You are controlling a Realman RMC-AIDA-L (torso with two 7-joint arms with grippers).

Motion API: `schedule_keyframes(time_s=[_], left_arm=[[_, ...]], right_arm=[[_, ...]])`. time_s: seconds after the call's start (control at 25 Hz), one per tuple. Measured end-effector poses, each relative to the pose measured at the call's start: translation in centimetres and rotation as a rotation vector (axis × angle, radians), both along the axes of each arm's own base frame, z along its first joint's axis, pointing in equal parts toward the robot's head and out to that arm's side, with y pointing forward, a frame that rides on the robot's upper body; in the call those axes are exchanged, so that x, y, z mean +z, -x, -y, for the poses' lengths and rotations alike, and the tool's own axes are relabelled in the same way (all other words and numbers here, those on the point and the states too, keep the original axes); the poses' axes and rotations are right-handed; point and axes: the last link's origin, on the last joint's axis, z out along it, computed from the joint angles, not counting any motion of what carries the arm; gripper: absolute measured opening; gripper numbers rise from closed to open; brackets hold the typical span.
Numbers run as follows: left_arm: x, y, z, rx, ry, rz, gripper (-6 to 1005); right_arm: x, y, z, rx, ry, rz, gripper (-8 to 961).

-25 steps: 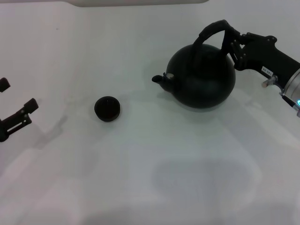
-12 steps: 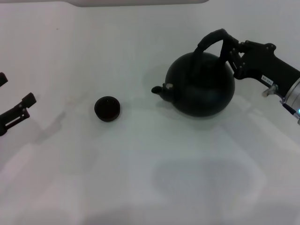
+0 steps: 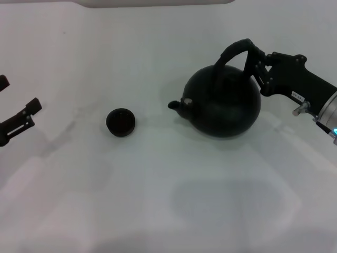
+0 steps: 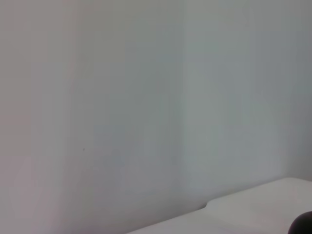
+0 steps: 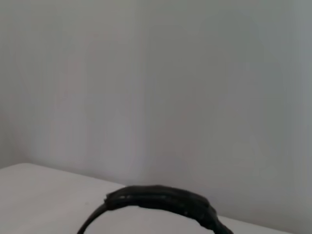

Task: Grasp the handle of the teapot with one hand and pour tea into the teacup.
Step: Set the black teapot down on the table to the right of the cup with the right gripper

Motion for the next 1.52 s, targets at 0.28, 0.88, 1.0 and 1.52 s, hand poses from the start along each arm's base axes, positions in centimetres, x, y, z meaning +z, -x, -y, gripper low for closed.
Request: schedule_keyframes(time_s=[0.28, 0.88, 1.0, 1.52], left_arm=[[0.0, 0.0, -0.4, 0.004, -0.003, -0.007, 886], [0.0, 0.0, -0.6, 0.006, -0.004, -0.008, 885], [0.0, 0.0, -0.6, 0.006, -0.004, -0.008, 885], [0.0, 0.0, -0.9, 0.009, -0.008, -0.015, 885]], right_arm=[[0.2, -0.1, 0.1, 0.016, -0.008, 0.001, 101], [0.5, 0.0, -0.2, 0.029, -0.018, -0.005, 100], [0.3, 0.1, -0.1, 0.044, -0.006, 0.010, 100], [-0.5, 0.7, 0.0, 0.096, -0.001, 0.042, 101]])
